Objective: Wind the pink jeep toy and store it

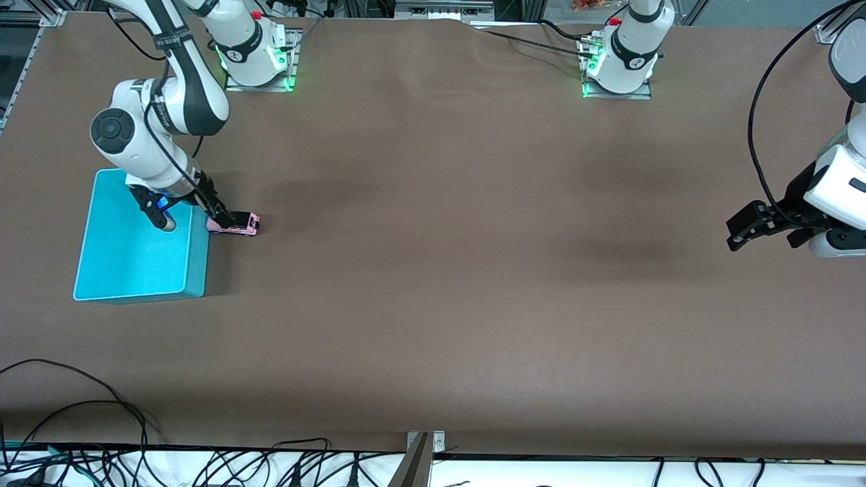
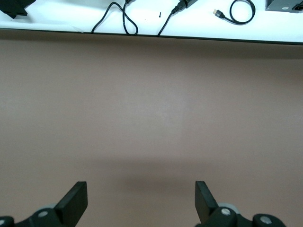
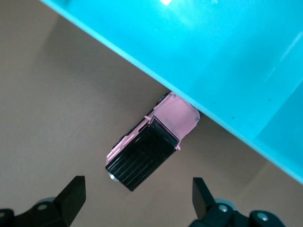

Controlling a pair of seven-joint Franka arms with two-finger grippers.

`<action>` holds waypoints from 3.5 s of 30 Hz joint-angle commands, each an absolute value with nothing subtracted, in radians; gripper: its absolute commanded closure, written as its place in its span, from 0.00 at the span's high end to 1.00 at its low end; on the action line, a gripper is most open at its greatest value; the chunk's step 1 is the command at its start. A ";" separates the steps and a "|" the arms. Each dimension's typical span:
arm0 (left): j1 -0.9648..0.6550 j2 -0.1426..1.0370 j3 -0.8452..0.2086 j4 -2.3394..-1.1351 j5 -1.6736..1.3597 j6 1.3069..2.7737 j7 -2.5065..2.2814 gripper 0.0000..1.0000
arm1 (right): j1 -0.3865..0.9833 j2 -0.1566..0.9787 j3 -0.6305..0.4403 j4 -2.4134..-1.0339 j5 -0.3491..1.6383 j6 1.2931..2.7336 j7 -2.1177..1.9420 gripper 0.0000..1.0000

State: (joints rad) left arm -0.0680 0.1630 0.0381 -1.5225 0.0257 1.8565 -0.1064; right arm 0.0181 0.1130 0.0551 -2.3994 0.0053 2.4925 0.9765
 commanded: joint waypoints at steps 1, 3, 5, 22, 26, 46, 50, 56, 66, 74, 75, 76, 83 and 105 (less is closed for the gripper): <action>-0.078 0.156 0.049 -1.509 0.002 1.839 -0.095 1.00 | 0.020 0.143 0.058 -2.416 -0.008 2.554 1.123 1.00; -0.078 0.156 0.049 -1.509 0.002 1.839 -0.095 1.00 | 0.020 0.156 0.058 -2.416 -0.008 2.579 1.172 1.00; -0.078 0.156 0.049 -1.509 0.002 1.839 -0.095 1.00 | 0.020 0.167 0.058 -2.416 -0.008 2.592 1.210 1.00; -0.072 0.160 0.052 -1.508 -0.008 1.839 -0.097 1.00 | 0.020 0.264 0.058 -2.413 -0.067 2.695 1.457 1.00; -0.069 0.160 0.052 -1.508 -0.008 1.839 -0.097 1.00 | 0.020 0.278 0.058 -2.410 -0.077 2.695 1.459 1.00; -0.071 0.156 0.048 -1.508 -0.008 1.838 -0.095 1.00 | 0.018 0.258 0.071 -2.367 -0.107 2.689 1.534 0.02; -0.075 0.156 0.048 -1.508 -0.008 1.838 -0.095 1.00 | 0.018 0.245 0.074 -2.352 -0.107 2.688 1.528 0.00; -0.075 0.156 0.046 -1.508 -0.008 1.838 -0.095 1.00 | 0.018 0.235 0.089 -2.327 -0.110 2.686 1.513 0.00; -0.077 0.155 0.044 -1.508 -0.008 1.836 -0.095 1.00 | 0.018 0.219 0.091 -2.275 -0.110 2.683 1.453 0.00; -0.078 0.155 0.044 -1.508 -0.008 1.836 -0.095 1.00 | 0.017 0.207 0.091 -2.220 -0.109 2.573 1.350 0.00; -0.078 0.156 0.044 -1.508 -0.008 1.836 -0.095 1.00 | 0.017 0.209 0.091 -2.204 -0.109 2.542 1.323 0.00; -0.078 0.155 0.043 -1.508 -0.008 1.836 -0.095 1.00 | 0.017 0.209 0.091 -2.191 -0.107 2.511 1.292 0.00; -0.077 0.155 0.044 -1.508 -0.008 1.836 -0.095 1.00 | 0.012 0.204 0.087 -2.142 -0.103 2.395 1.089 0.00; -0.077 0.155 0.035 -1.509 -0.008 1.829 -0.097 1.00 | -0.034 0.166 -0.126 -2.060 -0.168 2.017 0.371 0.00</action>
State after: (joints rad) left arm -0.0723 0.1611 0.0306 -1.5223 0.0223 1.8524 -0.1065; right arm -0.0384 0.1965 -0.1157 -2.0587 -0.0982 2.0945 0.4407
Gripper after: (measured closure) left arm 0.000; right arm 0.485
